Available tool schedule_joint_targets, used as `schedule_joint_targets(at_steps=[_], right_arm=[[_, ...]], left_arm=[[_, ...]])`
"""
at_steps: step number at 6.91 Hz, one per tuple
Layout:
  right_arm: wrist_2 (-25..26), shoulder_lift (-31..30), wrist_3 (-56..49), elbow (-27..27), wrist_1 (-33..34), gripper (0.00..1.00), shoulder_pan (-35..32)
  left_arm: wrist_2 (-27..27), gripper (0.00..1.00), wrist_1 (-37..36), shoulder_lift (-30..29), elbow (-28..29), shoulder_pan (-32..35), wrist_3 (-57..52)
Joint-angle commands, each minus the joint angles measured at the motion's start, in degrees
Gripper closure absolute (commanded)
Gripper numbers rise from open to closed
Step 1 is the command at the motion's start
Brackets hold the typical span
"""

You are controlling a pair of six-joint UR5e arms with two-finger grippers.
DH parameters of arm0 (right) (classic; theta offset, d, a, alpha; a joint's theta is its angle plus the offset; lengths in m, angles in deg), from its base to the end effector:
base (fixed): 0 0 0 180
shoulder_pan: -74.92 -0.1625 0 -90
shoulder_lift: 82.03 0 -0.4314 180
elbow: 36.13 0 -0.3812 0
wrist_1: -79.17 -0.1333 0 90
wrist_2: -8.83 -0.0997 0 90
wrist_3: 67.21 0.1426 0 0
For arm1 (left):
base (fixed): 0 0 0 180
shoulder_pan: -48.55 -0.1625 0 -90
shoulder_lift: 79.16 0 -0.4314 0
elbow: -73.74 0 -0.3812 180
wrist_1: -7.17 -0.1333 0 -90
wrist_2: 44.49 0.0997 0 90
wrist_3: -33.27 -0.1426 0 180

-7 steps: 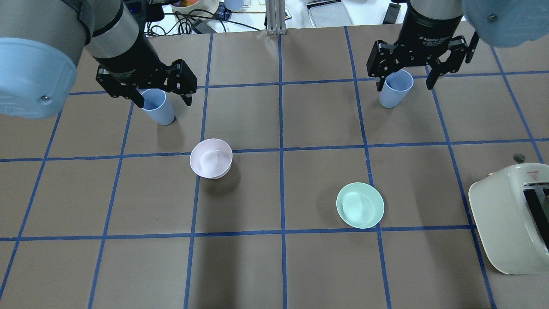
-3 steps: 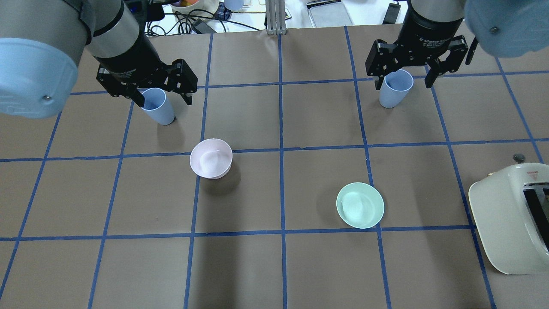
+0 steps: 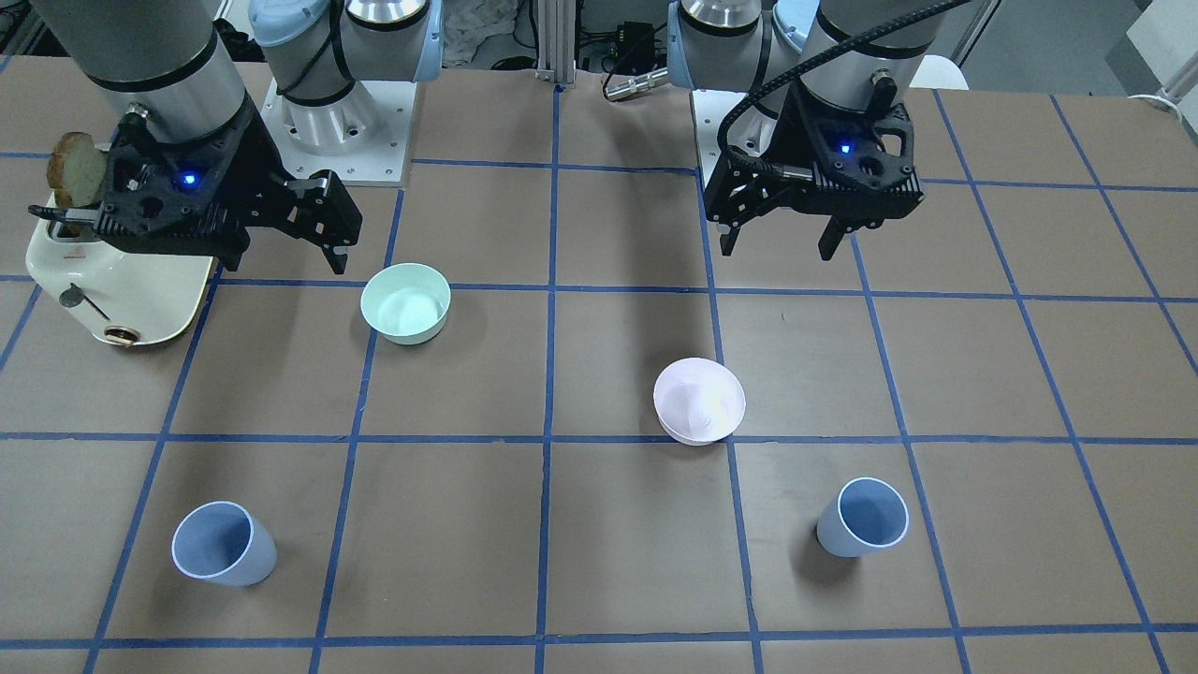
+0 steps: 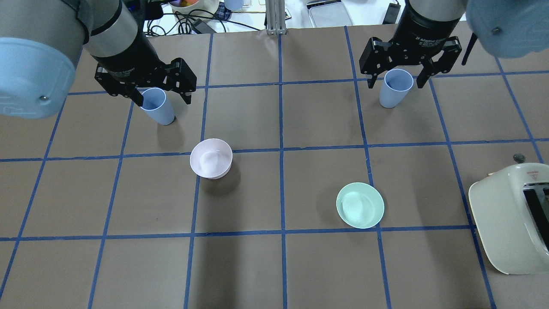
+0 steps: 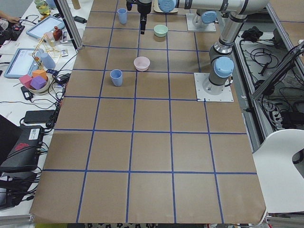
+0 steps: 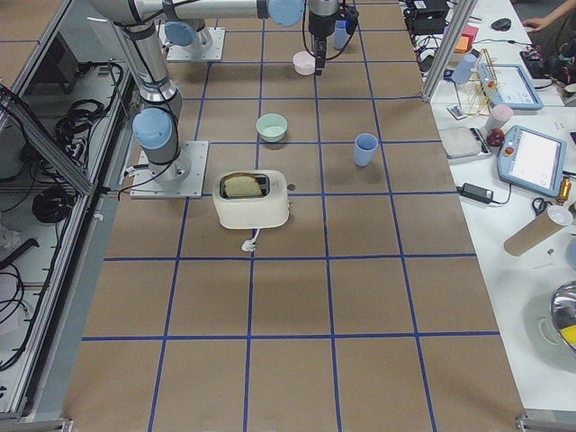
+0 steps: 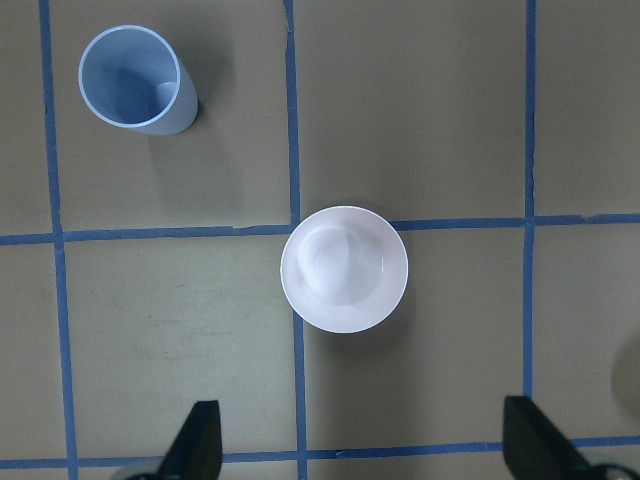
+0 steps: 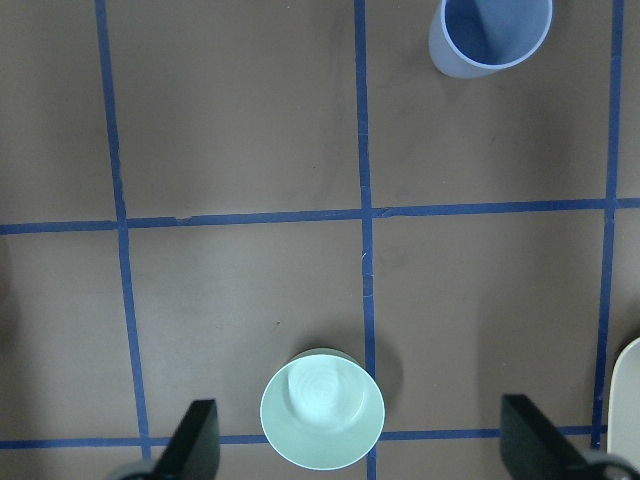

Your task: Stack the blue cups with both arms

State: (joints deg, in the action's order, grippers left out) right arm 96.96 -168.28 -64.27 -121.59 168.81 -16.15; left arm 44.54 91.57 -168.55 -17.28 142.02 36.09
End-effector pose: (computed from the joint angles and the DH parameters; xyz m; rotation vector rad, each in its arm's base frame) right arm 0.1475 -0.5075 0.4565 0.0505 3.1083 -0.0099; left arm -0.1650 -0.4797 0.4582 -0.0189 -3.1166 0.1396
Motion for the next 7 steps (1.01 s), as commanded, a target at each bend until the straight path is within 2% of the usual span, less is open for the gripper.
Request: schedule_joint_targets(at_steps=[1, 2, 4, 6, 7], right_arm=[[-0.1, -0.5, -0.2, -0.1, -0.3, 0.0, 0.1], [-0.1, -0.5, -0.2, -0.1, -0.2, 0.0, 0.1], [0.0, -0.5, -0.1, -0.2, -0.4, 0.0, 0.0], [0.2, -0.6, 0.1, -0.5, -0.6, 0.0, 0.3], [0.6, -0.6, -0.1, -0.5, -0.7, 0.0, 0.8]], left_arm=[[-0.1, 0.0, -0.1, -1.1, 0.6, -0.4, -0.2], [0.1, 0.0, -0.2, -5.1, 1.7, -1.6, -0.7], [0.3, 0.0, -6.6, -17.8, 7.7, -4.8, -1.0], [1.8, 0.01, -6.9, -28.6, 14.2, -5.9, -1.1], [5.4, 0.08, -7.9, -31.6, 13.3, -7.0, -1.1]])
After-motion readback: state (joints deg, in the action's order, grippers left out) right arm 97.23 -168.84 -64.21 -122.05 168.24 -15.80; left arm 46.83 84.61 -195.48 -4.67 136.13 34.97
